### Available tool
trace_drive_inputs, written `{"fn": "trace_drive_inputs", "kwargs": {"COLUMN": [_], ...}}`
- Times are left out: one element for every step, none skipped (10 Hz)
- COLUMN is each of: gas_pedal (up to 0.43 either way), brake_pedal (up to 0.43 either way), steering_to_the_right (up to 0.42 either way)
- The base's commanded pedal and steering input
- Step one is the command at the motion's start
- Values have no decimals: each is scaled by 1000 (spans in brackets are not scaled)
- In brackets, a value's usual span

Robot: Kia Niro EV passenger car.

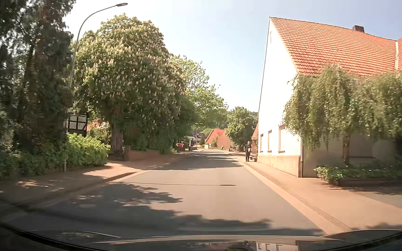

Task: Follow the waypoints while adhering to traffic rules and regulations

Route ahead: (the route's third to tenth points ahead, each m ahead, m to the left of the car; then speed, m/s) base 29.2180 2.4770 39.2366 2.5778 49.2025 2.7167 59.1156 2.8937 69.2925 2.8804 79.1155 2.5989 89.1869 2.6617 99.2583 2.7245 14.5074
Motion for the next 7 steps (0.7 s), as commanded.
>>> {"fn": "trace_drive_inputs", "kwargs": {"gas_pedal": [228,228,228,228,228,228,228], "brake_pedal": [0,0,0,0,0,0,0], "steering_to_the_right": [0,1,2,2,3,4,4]}}
